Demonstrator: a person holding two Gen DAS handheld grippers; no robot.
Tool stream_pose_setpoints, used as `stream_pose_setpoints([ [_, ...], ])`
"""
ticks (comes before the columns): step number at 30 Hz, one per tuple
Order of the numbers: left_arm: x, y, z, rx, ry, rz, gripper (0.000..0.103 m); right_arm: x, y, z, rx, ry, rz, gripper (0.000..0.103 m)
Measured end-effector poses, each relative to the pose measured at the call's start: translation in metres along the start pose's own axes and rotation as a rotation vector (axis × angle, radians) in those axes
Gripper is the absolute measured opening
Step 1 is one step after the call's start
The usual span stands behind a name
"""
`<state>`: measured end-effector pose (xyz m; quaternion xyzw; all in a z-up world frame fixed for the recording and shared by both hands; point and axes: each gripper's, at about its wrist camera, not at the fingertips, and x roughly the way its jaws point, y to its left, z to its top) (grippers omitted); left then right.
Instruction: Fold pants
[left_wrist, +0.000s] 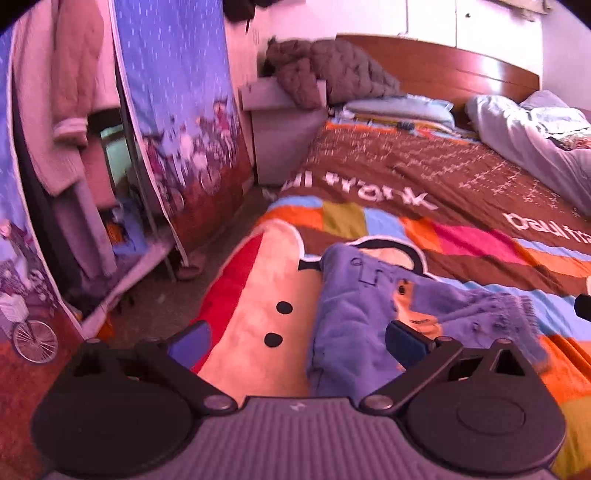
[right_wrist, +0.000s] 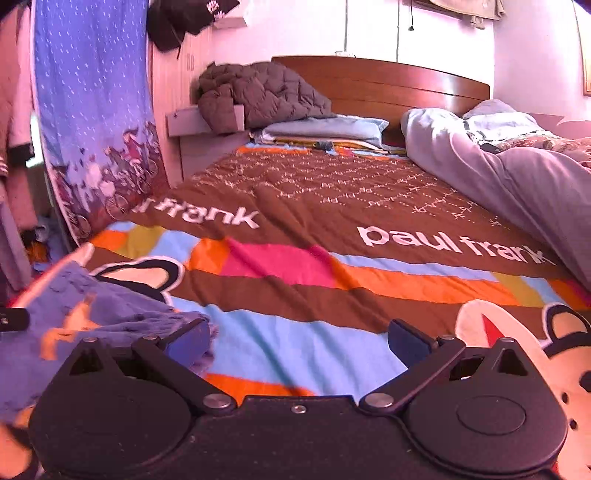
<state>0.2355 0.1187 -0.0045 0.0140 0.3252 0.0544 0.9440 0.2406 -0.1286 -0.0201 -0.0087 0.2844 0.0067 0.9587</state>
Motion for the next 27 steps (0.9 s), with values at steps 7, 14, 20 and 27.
stream_pose_setpoints([
  [7,-0.071,-0.015,-0.027,-0.027,-0.063,-0.026,0.103,-0.079,-0.001,-0.016,0.095,0.001,0.095,0.102],
  [14,-0.119,-0.003,-0.05,-0.092,-0.032,-0.07,0.103,-0.148,0.004,-0.041,0.128,-0.021,0.137,0.102],
  [20,-0.155,0.017,-0.06,-0.204,-0.03,-0.14,0.103,-0.187,0.002,-0.047,0.137,-0.067,0.15,0.102],
  [27,-0.178,0.013,-0.093,-0.251,-0.096,-0.084,0.103,-0.22,0.009,-0.068,0.136,-0.151,0.11,0.102],
])
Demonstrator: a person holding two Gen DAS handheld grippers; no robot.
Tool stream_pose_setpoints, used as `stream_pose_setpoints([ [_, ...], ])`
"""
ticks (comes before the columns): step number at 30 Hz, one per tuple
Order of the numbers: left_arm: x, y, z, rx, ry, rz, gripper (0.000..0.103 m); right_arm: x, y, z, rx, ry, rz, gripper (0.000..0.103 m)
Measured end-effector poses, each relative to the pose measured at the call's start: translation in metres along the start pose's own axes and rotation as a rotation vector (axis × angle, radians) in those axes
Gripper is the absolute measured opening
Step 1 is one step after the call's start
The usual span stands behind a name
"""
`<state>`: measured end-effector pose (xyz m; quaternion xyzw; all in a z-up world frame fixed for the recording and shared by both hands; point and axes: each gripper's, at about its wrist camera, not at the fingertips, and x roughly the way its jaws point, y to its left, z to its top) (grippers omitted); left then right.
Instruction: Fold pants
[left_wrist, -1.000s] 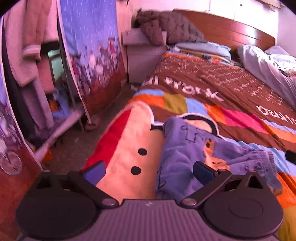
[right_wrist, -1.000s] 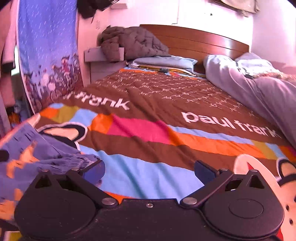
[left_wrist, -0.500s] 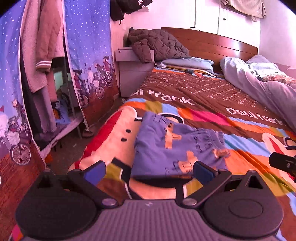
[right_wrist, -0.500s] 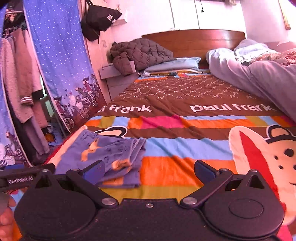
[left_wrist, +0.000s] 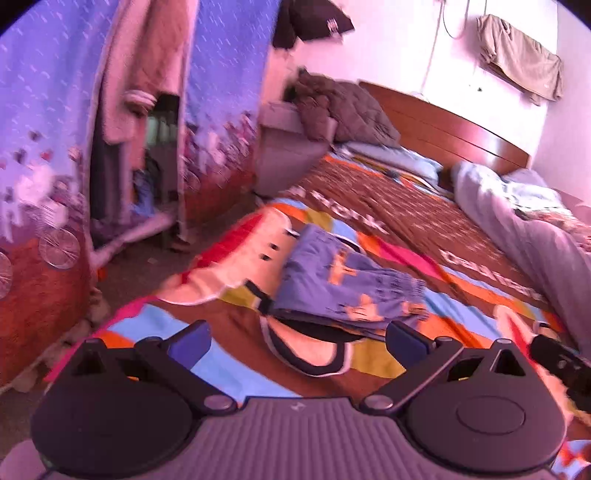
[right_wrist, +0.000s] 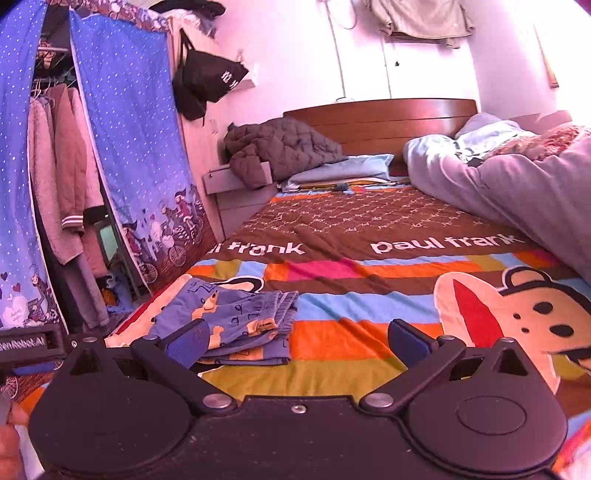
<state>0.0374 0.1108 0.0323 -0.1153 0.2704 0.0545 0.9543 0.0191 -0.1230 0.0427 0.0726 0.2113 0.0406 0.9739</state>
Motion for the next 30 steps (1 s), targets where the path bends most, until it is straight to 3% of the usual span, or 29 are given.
stream_pose_setpoints([
  [7,-0.017,0.0,-0.01,-0.014,0.004,0.006,0.103,-0.015,-0.004,-0.005,0.01,-0.014,-0.008,0.102],
  [14,-0.02,-0.007,-0.033,0.057,0.03,0.051,0.103,-0.033,-0.007,-0.012,0.042,-0.024,-0.011,0.102],
  [18,-0.022,0.0,-0.033,0.024,0.01,0.035,0.103,-0.039,-0.004,-0.017,0.004,-0.033,-0.038,0.102],
  [23,-0.018,0.006,-0.032,0.007,0.006,0.045,0.103,-0.036,-0.005,-0.028,-0.033,-0.053,-0.087,0.102],
  [30,-0.014,0.006,-0.032,0.026,0.006,0.06,0.103,-0.021,-0.006,-0.039,-0.063,-0.026,-0.062,0.102],
])
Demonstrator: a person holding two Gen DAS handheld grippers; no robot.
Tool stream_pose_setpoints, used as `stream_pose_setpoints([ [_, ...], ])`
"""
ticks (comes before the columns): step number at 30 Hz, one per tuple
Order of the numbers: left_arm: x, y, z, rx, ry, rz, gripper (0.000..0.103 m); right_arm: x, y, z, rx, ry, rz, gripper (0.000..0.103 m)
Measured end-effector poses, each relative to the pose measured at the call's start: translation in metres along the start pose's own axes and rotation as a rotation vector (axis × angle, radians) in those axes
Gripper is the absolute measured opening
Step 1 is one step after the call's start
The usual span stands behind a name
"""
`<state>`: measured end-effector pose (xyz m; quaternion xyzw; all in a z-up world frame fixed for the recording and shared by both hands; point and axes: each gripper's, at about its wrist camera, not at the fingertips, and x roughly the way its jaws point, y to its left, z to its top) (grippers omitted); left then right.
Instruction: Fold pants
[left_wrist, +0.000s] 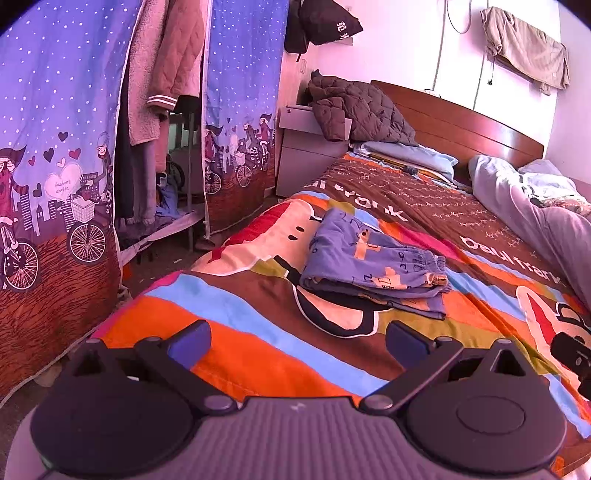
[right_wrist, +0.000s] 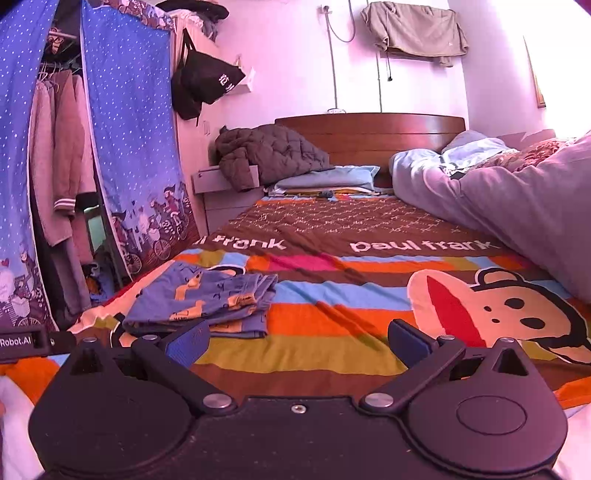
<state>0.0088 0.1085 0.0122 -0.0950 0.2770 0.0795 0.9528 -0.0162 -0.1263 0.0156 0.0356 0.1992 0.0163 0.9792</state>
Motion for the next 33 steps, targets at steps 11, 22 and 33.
stream_pose_setpoints([
  [11,0.0005,-0.0047,-0.0029,0.033,-0.001,0.012,0.103,0.0073,-0.0058,-0.006,0.007,0.046,0.016,0.102],
  [22,-0.0008,-0.0083,-0.0049,0.076,-0.007,0.019,0.103,0.0062,-0.0092,-0.0062,0.014,0.047,0.016,0.102],
  [33,-0.0001,-0.0101,-0.0055,0.103,-0.008,0.02,0.103,0.0059,-0.01,-0.0064,0.016,0.048,0.014,0.102],
])
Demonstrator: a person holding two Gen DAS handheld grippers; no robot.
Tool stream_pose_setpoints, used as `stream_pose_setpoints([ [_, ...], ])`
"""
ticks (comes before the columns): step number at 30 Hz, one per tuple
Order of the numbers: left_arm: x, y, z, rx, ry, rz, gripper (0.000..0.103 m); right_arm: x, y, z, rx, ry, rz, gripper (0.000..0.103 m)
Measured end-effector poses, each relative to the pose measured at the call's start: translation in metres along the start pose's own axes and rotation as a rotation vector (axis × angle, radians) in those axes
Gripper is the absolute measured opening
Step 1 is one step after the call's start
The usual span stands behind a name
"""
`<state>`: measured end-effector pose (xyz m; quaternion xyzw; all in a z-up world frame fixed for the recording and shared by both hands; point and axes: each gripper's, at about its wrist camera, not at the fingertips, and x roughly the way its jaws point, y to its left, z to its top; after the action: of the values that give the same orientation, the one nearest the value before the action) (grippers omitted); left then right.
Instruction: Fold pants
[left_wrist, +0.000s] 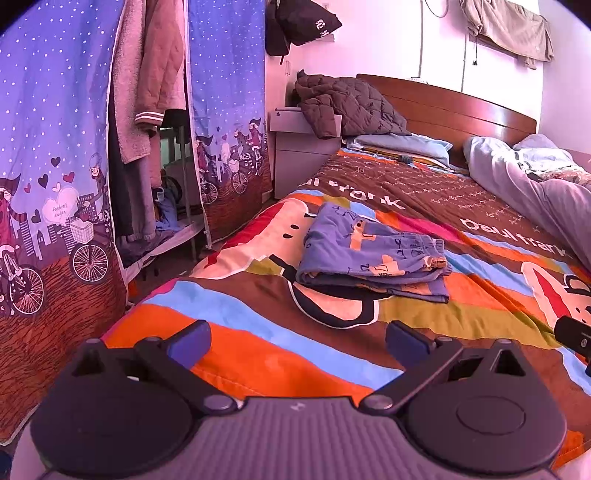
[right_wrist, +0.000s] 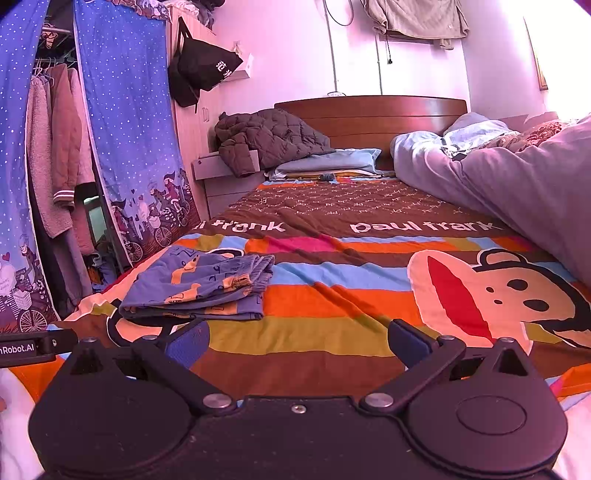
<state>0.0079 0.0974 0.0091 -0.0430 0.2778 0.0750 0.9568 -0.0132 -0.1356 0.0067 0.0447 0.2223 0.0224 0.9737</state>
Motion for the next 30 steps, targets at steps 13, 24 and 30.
stream_pose_setpoints([
  [13,-0.0003,0.0002,-0.0011,0.006,0.001,-0.001,0.103,0.0012,0.0012,-0.003,-0.004,0.007,-0.006,0.102],
  [24,-0.0018,0.001,-0.0012,0.014,-0.003,0.005,0.103,0.001,0.0016,-0.0034,-0.003,0.004,-0.009,0.102],
  [30,-0.0045,0.0049,-0.0008,0.0,-0.014,0.019,0.103,0.0022,0.0013,-0.0041,0.001,0.008,-0.016,0.102],
])
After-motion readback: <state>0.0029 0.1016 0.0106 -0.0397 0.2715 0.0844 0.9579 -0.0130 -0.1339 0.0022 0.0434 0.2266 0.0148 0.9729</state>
